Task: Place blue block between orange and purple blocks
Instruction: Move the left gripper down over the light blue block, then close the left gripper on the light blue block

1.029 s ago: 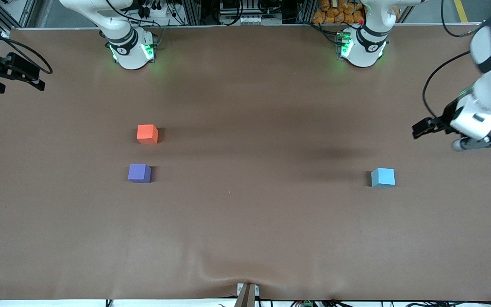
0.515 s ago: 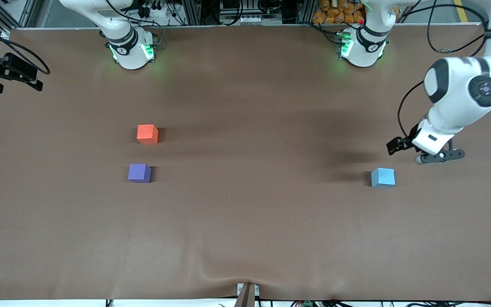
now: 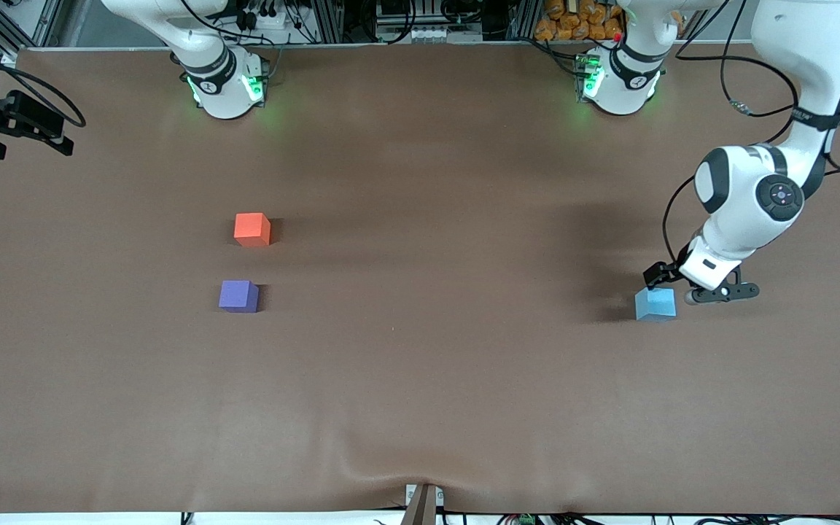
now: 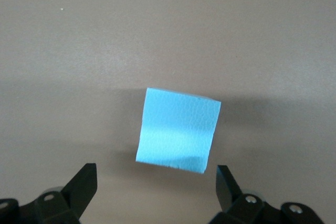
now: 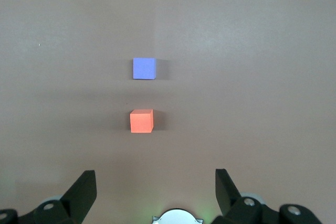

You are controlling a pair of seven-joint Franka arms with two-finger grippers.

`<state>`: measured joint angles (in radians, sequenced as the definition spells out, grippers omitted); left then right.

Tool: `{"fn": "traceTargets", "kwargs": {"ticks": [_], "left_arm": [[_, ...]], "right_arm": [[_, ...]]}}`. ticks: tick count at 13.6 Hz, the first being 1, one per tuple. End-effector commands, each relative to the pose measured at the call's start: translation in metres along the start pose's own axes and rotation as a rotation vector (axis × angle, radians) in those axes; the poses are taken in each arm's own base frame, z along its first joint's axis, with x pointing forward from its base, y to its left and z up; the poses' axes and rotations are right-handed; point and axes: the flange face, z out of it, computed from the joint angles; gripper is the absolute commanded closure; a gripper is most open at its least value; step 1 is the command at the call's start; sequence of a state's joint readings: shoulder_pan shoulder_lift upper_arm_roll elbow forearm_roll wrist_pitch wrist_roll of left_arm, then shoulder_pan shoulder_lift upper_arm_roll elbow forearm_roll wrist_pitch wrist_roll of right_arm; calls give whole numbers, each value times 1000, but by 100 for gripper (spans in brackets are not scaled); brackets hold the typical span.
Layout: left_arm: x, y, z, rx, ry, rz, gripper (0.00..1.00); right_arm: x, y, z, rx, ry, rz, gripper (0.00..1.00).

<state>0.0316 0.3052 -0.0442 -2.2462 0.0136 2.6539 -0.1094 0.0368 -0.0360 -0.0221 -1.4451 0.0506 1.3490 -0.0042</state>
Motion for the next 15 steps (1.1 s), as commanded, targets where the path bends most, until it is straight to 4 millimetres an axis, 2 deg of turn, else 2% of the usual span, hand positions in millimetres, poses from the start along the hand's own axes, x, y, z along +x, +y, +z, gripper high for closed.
{"fn": "traceTargets", "kwargs": {"ticks": [1, 9, 10, 14, 15], "left_arm": [[12, 4, 9, 3, 28, 61, 0], [18, 4, 32, -5, 36, 61, 0], [19, 4, 33, -6, 37, 61, 6], [23, 7, 40, -7, 34, 66, 53], [23, 8, 41, -7, 32, 68, 71]], "right_arm": [[-2, 0, -3, 14, 0, 12, 0], [-2, 0, -3, 14, 0, 12, 0], [-2, 0, -3, 14, 0, 12, 0], [-2, 0, -3, 14, 0, 12, 0], [-2, 0, -3, 14, 0, 12, 0]]}}
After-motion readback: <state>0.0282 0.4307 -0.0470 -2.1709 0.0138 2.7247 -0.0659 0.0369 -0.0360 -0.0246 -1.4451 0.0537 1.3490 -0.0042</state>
